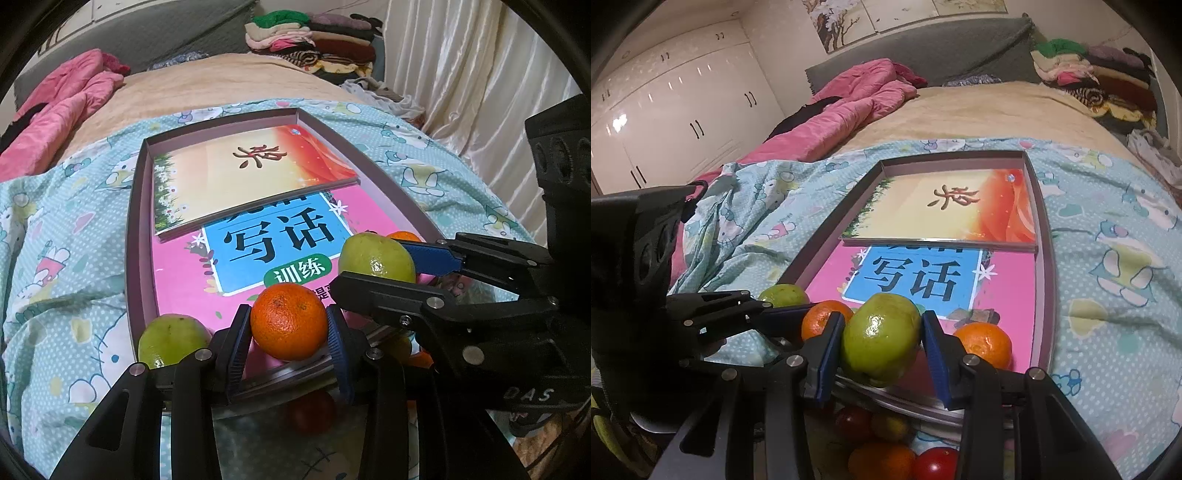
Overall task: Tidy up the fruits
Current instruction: 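Carry the mandarin with the left tool while the right tool carries the green fruit over the box, then lower the mandarin onto the pink book and open the left tool while the right releases the green fruit, then lift both open tools up and away from the box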
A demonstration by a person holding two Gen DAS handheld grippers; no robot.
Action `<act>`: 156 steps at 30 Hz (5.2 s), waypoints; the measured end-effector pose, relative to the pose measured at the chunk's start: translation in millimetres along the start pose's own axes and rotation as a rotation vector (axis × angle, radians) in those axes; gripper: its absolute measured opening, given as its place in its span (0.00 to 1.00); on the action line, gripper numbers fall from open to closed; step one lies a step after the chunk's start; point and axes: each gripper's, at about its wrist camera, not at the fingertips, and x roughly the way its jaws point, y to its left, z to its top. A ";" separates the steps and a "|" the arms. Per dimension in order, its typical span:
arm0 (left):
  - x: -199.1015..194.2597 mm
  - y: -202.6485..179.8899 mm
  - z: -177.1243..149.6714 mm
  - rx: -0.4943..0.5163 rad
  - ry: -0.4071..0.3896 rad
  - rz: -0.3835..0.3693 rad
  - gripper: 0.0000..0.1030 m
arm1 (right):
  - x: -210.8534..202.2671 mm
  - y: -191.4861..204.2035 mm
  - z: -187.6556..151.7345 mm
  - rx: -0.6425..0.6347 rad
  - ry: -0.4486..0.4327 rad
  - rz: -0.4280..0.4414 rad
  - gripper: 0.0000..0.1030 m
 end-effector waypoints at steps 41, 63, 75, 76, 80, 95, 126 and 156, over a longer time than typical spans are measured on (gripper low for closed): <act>-3.8 1.3 -1.7 0.004 -0.009 0.008 0.43 | 0.1 -3.4 -1.4 0.032 0.014 0.014 0.42; -14.7 2.5 -1.8 -0.005 -0.029 0.020 0.57 | -6.5 -2.0 0.4 0.019 -0.017 -0.014 0.50; -17.8 3.2 -3.0 -0.010 -0.036 0.019 0.59 | -13.6 -1.4 2.4 0.015 -0.049 -0.014 0.55; -18.5 3.2 -3.1 -0.011 -0.038 0.020 0.59 | -13.9 -1.3 2.3 0.013 -0.050 -0.017 0.55; -22.7 4.5 -3.6 -0.020 -0.051 0.022 0.60 | -16.5 -1.0 2.1 0.008 -0.060 -0.029 0.57; -37.2 14.6 -2.3 -0.069 -0.099 0.027 0.75 | -27.4 -10.1 4.4 0.051 -0.111 -0.036 0.68; -63.0 35.0 -5.7 -0.165 -0.162 0.031 0.77 | -76.6 -26.5 8.9 0.125 -0.295 -0.121 0.84; -79.4 22.1 -17.7 -0.146 -0.164 0.014 0.77 | -101.3 -19.6 -4.2 0.150 -0.301 -0.158 0.86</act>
